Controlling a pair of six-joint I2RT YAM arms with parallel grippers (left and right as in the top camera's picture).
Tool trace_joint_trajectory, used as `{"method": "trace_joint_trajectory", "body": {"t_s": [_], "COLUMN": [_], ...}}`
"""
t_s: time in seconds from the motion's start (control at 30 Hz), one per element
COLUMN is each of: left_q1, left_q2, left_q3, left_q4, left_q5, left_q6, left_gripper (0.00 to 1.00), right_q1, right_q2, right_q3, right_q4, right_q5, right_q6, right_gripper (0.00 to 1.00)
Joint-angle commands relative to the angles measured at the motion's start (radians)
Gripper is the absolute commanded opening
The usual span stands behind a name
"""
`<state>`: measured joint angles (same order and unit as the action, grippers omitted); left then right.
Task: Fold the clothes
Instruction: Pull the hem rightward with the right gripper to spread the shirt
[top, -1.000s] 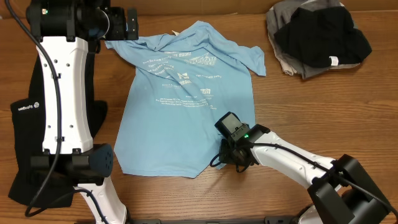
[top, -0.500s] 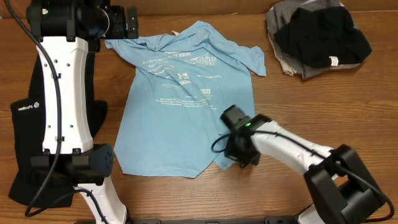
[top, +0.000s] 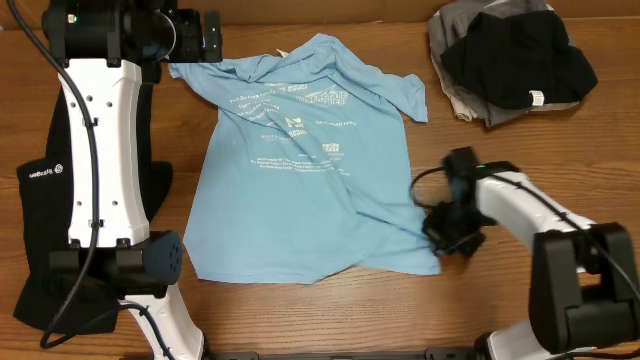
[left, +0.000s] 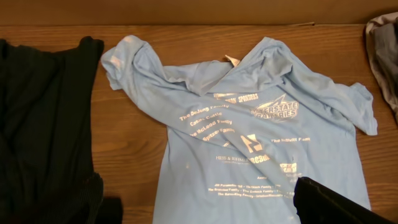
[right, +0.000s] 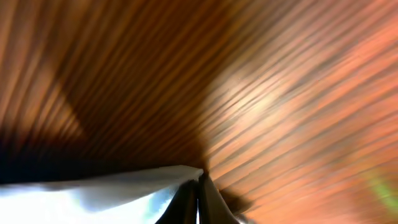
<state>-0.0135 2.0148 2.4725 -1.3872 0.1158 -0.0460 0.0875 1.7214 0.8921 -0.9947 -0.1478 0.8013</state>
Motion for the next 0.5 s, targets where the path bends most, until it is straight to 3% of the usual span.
{"method": "trace_joint_trajectory", "body": {"t_s": [0.0, 0.47], "left_q1": [-0.006, -0.007], "left_q2": [0.012, 0.013], "left_q3": [-0.003, -0.003], "left_q4": [0.005, 0.017], "left_q5": [-0.023, -0.022], "left_q6": [0.024, 0.024], "left_gripper": [1.0, 1.0], "right_q1": [-0.126, -0.757], "right_q2": [0.061, 0.061], "right_q3": [-0.053, -0.003], "right_q4": [0.016, 0.118], "right_q5": [0.185, 0.135], "right_q6": [-0.075, -0.369], "right_gripper": [0.04, 0.04]}}
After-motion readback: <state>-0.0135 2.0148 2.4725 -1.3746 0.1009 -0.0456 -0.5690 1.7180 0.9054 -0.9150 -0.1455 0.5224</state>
